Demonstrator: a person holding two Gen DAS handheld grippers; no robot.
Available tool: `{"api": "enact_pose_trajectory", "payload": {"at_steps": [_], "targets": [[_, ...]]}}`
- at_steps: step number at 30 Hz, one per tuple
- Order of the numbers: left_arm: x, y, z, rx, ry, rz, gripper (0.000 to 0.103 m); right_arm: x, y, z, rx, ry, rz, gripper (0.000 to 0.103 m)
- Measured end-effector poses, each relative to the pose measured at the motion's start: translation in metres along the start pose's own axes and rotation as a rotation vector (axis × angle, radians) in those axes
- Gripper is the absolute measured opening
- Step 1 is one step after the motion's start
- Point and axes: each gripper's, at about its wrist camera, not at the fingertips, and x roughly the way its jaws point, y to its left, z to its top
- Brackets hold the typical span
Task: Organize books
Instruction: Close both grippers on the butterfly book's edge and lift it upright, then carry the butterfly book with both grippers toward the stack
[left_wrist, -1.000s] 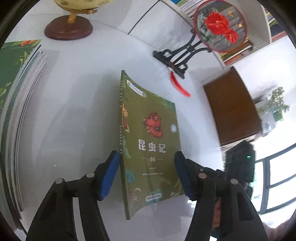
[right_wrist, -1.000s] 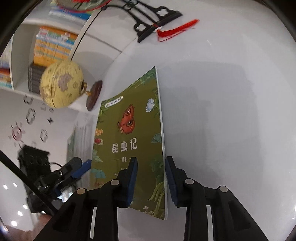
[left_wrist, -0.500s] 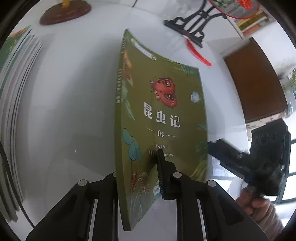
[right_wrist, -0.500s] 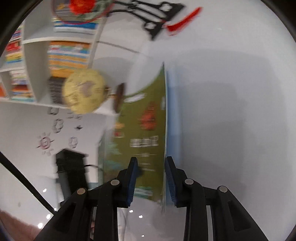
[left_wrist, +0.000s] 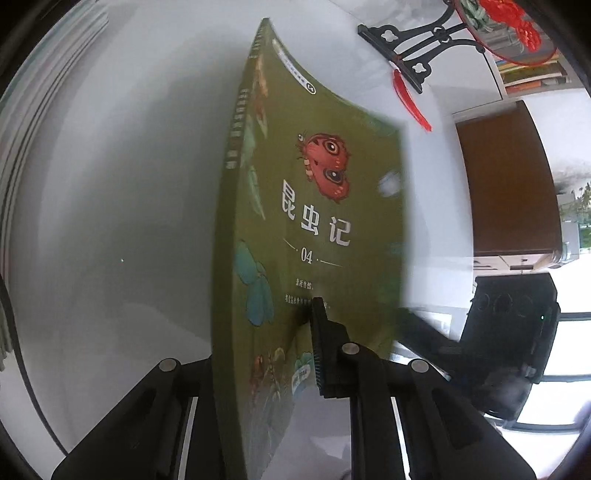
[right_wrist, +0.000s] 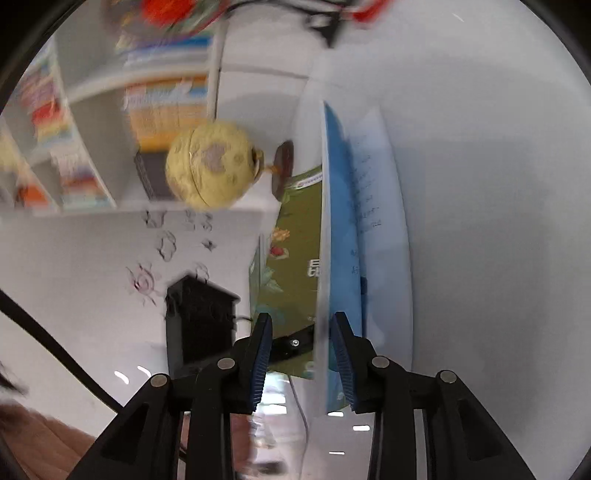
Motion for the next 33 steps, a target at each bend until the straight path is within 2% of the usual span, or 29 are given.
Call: {"api": "enact_pose_trajectory", "payload": {"at_steps": [1, 2, 3, 4, 5, 6, 10, 13, 20, 25, 33], "targets": [[0.000, -0.001, -0.001, 0.007, -0.001, 0.007, 0.014, 0.007, 0.004, -0.001, -0.046, 0.027, -0.122, 0.034], [0.000, -0.001, -0.001, 0.011, 0.002, 0.010, 0.014, 0.017, 0.000, -0.002, -0.041, 0.074, -0.179, 0.032], [-0.001, 0.000, -0.002, 0.013, 0.000, 0.012, 0.014, 0.019, -0.002, -0.002, -0.022, 0.072, -0.156, 0.032], [-0.002, -0.001, -0.003, 0.022, -0.005, 0.022, 0.014, 0.020, -0.002, -0.003, -0.008, 0.062, -0.156, 0.025], [-0.005, -0.004, -0.004, 0.047, -0.012, 0.048, 0.014, 0.021, 0.003, -0.005, -0.040, 0.047, -0.202, 0.016], [-0.006, -0.010, -0.003, 0.076, -0.021, 0.077, 0.014, 0.023, 0.011, -0.007, -0.100, 0.041, -0.295, 0.004], [-0.027, -0.033, -0.006, 0.242, -0.124, 0.229, 0.016, 0.030, 0.039, -0.013, -0.212, 0.027, -0.341, 0.004], [-0.042, -0.044, -0.004, 0.310, -0.171, 0.276, 0.016, 0.025, 0.056, -0.015, -0.265, -0.001, -0.326, 0.004], [-0.070, -0.042, -0.002, 0.359, -0.215, 0.313, 0.016, 0.030, 0.096, -0.015, -0.375, -0.018, -0.325, 0.004], [-0.092, -0.043, 0.002, 0.359, -0.259, 0.313, 0.016, 0.035, 0.124, -0.021, -0.438, -0.025, -0.317, 0.004], [-0.150, -0.021, -0.001, 0.345, -0.354, 0.322, 0.016, 0.058, 0.178, -0.026, -0.529, -0.036, -0.279, 0.004]]}}
